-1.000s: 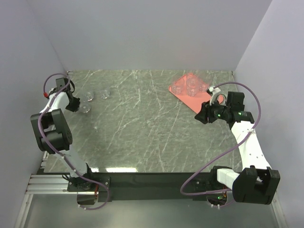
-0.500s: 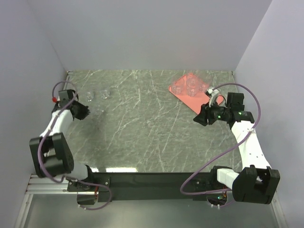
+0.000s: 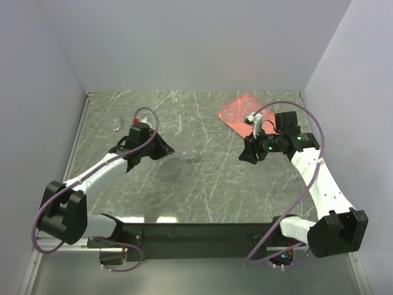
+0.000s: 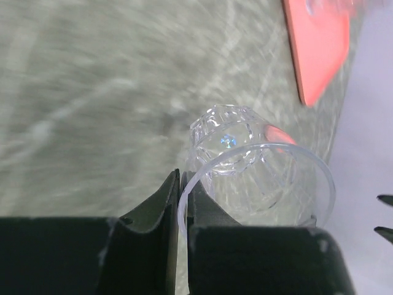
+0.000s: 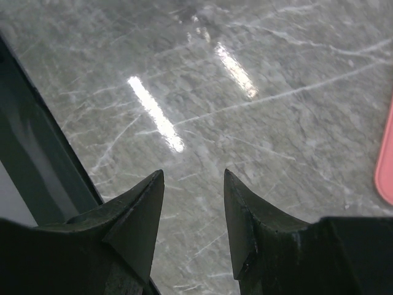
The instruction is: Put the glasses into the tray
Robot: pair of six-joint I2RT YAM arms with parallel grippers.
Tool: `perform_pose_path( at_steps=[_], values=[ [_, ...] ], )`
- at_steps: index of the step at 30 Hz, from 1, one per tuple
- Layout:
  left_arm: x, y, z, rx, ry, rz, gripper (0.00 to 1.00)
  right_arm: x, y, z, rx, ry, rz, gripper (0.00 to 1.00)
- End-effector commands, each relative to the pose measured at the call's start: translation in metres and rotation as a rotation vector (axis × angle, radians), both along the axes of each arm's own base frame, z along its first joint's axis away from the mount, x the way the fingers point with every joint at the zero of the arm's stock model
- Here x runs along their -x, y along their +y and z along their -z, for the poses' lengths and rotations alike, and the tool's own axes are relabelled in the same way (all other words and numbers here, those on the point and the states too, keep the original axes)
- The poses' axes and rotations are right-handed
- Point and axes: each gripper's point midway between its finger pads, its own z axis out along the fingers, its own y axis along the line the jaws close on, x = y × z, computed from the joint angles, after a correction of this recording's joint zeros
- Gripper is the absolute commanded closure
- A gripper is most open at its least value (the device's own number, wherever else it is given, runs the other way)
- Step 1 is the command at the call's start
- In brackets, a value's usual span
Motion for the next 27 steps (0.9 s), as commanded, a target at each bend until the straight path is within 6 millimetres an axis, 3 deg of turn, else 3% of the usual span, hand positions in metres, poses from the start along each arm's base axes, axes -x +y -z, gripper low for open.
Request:
perform_pose_path(
  at_steps=[1,7,8,10,11,12,19,27],
  values=[
    [-0.013,-0.051,-0.039,0.072,-0.116,0.050,1.00,-0.002,0.015,-0.022,0.023,-0.030,-0.020,0.49],
    [-0.002,-0.117,-0.041,0.044,-0.106,0.120,1.00,-0.008,0.035,-0.036,0.026,0.010,0.042,0.47],
    [-0.002,-0.125,-0.034,0.032,-0.089,0.124,1.00,-0.010,0.036,-0.037,0.026,0.016,0.057,0.43],
    [0.002,-0.144,-0.040,0.034,-0.094,0.146,1.00,-0.016,0.037,-0.040,0.041,0.015,0.097,0.40],
    [0.003,-0.149,-0.031,0.017,-0.070,0.147,1.00,-0.017,0.039,-0.039,0.039,0.035,0.123,0.34],
    [0.008,-0.162,-0.038,0.029,-0.076,0.170,1.00,-0.019,0.039,-0.039,0.040,0.042,0.138,0.33],
    [0.008,-0.190,-0.025,-0.065,-0.057,0.144,1.00,-0.035,0.036,-0.035,0.055,0.068,0.346,0.31],
    [0.013,-0.206,-0.034,-0.088,-0.074,0.142,1.00,-0.052,0.029,-0.018,0.118,0.058,0.487,0.32]
  ],
)
